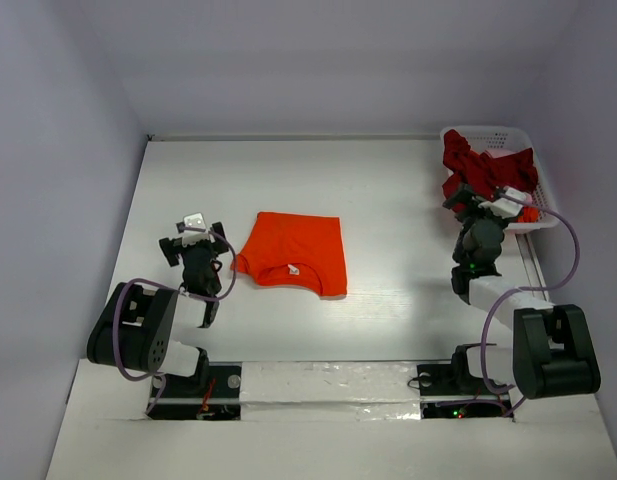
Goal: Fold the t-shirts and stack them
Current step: Fold the tshirt
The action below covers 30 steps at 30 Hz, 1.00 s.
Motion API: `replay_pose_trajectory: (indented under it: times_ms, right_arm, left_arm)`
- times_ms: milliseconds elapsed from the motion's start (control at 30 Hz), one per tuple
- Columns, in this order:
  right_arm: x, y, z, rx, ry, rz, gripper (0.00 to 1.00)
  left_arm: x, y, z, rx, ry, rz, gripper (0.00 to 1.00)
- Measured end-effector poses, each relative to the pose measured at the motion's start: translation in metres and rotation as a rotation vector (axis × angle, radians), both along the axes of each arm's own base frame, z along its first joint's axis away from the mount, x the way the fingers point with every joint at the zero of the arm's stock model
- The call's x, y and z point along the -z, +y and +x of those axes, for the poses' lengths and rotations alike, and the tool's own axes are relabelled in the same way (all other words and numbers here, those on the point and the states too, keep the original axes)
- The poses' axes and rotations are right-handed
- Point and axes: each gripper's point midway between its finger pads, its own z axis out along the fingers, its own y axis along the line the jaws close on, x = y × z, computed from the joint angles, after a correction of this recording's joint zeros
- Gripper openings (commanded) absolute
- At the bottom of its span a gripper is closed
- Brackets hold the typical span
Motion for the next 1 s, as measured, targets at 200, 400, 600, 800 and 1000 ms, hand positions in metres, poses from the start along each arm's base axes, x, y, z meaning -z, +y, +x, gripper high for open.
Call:
replay_pose_trajectory:
  times_ms: [200, 400, 600, 800, 1000]
  right_arm:
    - [0.006, -0.022, -0.006, 0.119, 0.010, 0.079, 1.00]
    - [-0.001, -0.014, -0.012, 0.049, -0.027, 0.053, 1.00]
    - [-0.004, -0.009, -0.023, -0.032, -0.071, 0.013, 1.00]
    - [-0.013, -0.007, -0.002, -0.069, -0.055, -0.003, 1.00]
    - [-0.003, 0.021, 0.009, -0.235, -0.025, -0.100, 1.00]
  left_arm:
    - [-0.013, 0.005, 0.011, -0.026, -0.040, -0.025, 0.99]
    - [-0.056, 0.000, 0.044, 0.006, -0.156, -0.052, 0.99]
    - [-0.034, 0.003, 0.032, 0.017, -0.106, -0.058, 0.99]
    - [-0.033, 0.010, 0.033, 0.023, -0.105, -0.068, 0.99]
    - [-0.033, 0.007, 0.034, 0.042, -0.105, -0.072, 0.99]
